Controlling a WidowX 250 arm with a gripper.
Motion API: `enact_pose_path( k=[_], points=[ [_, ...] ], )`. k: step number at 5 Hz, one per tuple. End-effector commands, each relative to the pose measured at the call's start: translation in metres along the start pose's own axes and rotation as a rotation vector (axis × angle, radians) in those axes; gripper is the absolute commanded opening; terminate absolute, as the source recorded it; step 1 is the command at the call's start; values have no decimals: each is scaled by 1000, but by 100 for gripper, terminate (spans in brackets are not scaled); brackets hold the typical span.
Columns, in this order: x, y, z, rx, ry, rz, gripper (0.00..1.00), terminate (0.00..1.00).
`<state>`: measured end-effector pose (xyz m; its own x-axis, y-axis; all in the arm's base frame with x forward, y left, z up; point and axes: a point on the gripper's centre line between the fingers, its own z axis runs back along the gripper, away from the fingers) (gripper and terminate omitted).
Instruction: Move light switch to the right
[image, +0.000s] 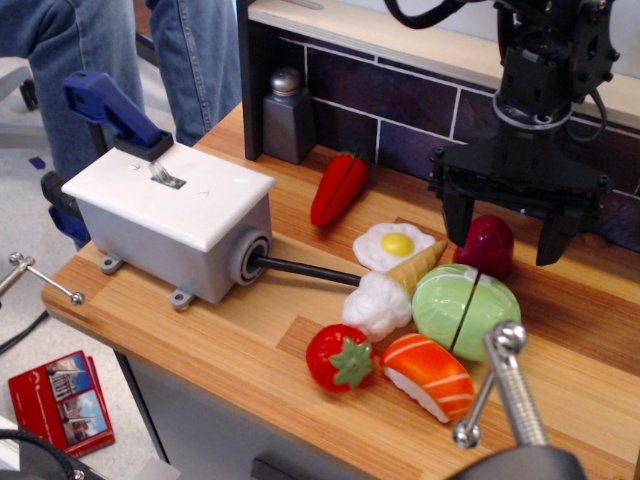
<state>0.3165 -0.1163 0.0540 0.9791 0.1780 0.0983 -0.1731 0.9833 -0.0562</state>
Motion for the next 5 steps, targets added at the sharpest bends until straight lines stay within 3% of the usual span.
enact_pose_path(
  k=[1,4,5],
  points=[
    [0,0,0,0,0,0,100,0],
    [-26,66,57,-100,38,-99,100,0],
    [-26,99,70,-101,51,-122,100,0]
  ],
)
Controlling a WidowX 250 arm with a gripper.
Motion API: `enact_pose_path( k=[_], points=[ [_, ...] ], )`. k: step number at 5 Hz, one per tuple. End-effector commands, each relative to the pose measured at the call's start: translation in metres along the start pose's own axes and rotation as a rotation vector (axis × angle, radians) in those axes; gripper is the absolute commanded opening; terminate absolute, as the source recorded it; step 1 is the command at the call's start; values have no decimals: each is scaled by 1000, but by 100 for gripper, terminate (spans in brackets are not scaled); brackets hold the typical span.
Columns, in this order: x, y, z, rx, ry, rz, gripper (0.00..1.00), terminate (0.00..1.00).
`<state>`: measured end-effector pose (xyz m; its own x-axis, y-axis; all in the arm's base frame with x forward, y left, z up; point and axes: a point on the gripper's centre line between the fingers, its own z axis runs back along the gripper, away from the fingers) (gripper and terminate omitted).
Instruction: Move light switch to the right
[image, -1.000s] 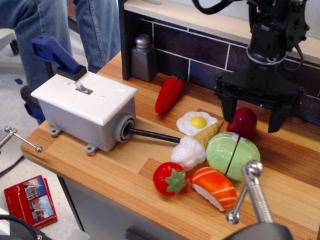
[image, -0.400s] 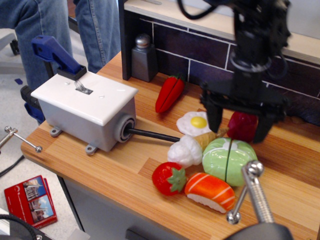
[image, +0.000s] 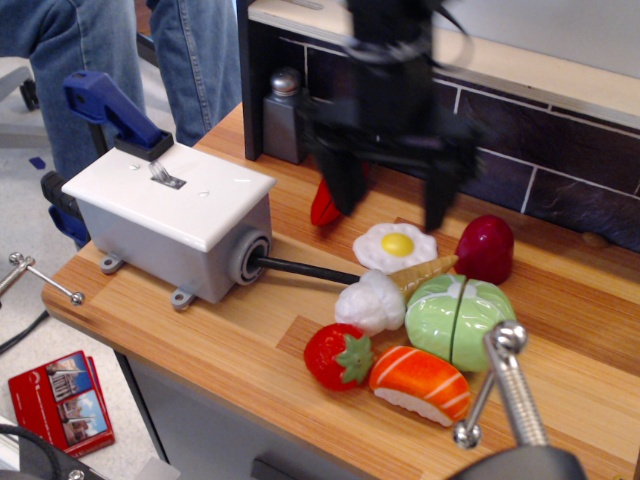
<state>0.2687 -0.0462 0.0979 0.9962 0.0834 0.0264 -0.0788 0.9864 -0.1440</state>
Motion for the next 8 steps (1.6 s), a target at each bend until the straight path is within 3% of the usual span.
enact_pose_path(
  k=[1,3,5,7,8],
  points=[
    [-7,56,26,19,-3,-64,100,0],
    [-12,110,28,47,66,-126,100,0],
    [-12,136,43,31,53,-135,100,0],
    [-6,150,10,96,37,-162,100,0],
    [-6,152,4,100,30,-182,100,0]
  ],
)
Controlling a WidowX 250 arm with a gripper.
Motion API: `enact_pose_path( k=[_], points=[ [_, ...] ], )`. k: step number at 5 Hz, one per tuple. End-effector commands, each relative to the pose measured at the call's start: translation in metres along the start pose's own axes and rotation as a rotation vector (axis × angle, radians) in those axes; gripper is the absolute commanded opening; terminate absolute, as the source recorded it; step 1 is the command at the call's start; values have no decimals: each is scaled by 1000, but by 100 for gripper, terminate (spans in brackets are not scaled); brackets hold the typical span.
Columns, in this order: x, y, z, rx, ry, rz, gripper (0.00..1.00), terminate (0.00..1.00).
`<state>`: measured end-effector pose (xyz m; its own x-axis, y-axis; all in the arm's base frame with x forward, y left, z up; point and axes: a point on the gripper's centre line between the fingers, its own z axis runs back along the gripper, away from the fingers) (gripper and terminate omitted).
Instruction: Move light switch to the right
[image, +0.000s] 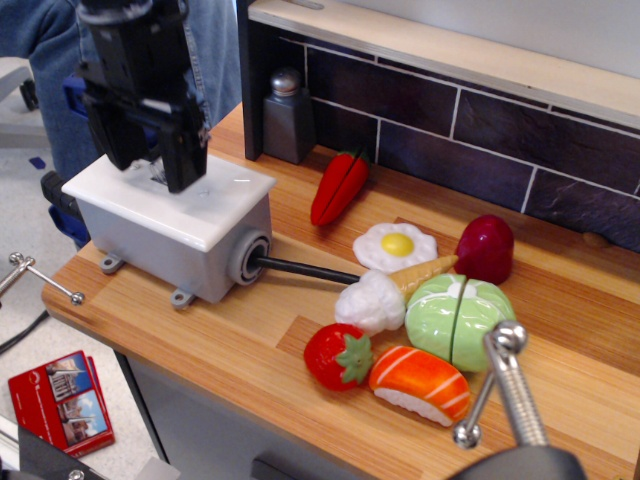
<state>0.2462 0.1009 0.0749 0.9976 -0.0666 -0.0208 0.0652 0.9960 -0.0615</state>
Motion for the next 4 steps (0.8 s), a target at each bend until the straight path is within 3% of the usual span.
enact_pose_path(
  k=[1,4],
  points=[
    [2,0,1,19,-37,-40,100,0],
    [13,-43,1,-48,-49,-75,100,0]
  ],
)
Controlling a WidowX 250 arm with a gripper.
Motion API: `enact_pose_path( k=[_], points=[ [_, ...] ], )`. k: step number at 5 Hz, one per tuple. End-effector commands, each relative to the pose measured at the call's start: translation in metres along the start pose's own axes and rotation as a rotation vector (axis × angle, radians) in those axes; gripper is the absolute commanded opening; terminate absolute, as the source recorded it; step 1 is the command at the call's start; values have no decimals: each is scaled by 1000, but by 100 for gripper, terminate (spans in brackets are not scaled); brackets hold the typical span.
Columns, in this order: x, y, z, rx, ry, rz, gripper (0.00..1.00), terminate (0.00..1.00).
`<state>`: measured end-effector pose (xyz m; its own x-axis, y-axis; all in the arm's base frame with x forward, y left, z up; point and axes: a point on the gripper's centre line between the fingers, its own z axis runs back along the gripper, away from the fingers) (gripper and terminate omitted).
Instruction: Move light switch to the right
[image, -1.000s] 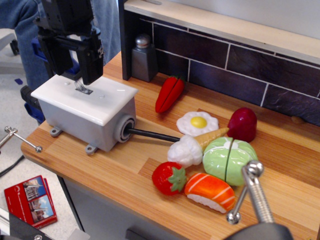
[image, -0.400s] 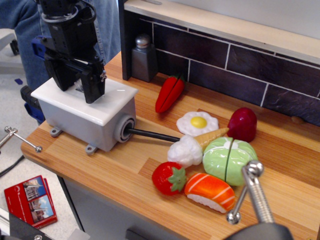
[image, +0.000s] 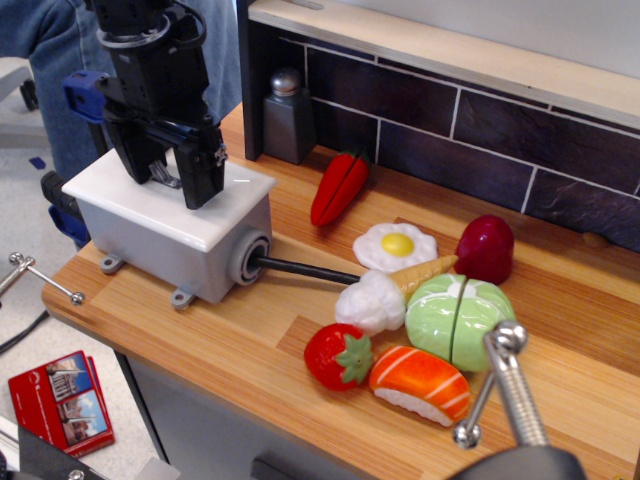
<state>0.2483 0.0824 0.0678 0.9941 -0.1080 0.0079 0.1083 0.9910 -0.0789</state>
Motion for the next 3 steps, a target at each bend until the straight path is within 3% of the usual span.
enact_pose_path(
  k=[1,2,3],
  points=[
    [16,-32,14,-56,-12,-19,100,0],
    [17,-35,16,-61,-18,-12,100,0],
    [18,-32,24,-57,-32,10,100,100]
  ],
)
